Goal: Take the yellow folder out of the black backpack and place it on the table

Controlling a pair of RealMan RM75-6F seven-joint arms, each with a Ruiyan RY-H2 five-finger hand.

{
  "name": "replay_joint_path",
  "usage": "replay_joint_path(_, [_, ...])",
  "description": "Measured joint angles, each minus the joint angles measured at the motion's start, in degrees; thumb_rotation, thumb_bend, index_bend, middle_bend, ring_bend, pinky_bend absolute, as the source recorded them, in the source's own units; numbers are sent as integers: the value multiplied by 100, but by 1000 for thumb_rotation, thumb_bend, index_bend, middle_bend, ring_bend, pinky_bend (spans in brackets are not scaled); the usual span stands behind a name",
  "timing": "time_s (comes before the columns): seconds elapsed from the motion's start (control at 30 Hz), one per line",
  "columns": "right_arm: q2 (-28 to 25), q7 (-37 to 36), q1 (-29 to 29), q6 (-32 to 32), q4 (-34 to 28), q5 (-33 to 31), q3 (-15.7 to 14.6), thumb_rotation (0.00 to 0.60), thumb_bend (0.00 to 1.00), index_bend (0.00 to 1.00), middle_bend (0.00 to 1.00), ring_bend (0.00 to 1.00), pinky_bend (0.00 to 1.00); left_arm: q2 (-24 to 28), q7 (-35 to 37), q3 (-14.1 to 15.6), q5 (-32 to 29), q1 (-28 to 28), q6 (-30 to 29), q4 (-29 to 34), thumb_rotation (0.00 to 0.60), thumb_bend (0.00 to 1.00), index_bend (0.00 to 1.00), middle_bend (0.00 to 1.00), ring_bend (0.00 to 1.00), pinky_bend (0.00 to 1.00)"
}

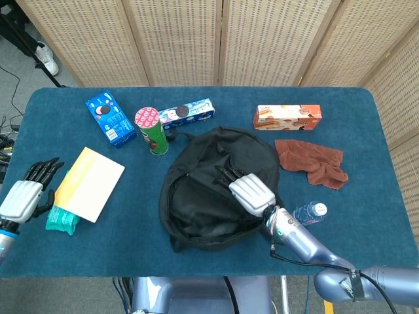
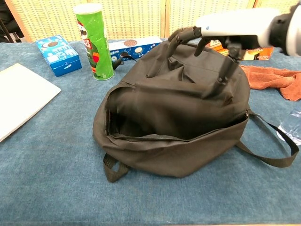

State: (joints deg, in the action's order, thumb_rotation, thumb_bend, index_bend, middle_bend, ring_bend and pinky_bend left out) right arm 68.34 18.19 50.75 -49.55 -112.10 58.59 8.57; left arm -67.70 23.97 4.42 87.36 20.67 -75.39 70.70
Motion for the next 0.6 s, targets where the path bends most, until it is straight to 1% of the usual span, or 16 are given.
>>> replay_joint_path(0.1, [-182,-20,-79,37,-215,345,-133,600,0,155,0,0,153,382,-12,12,46,-107,-79,457,600,744,0,0,0,0])
replay_joint_path(0.3, [-582,-49,-388,-152,-438,1312,-406,600,0,155,0,0,153,522,-209,-75,59,-327,-403,778,600,766,0,0,0,0])
replay_joint_path(0.47, [-892,-88,-866,-839,-349,2195,-624,600,0,155,0,0,153,584,-374,-155,-18,-475,-529,1119,600,780,0,0,0,0])
replay_joint_path(0.6, [-1070,-261,-1280,-1479,-182,2635,-734,600,0,155,0,0,153,631,-528,-201,-59,-583,-622,1388,600,780,0,0,0,0])
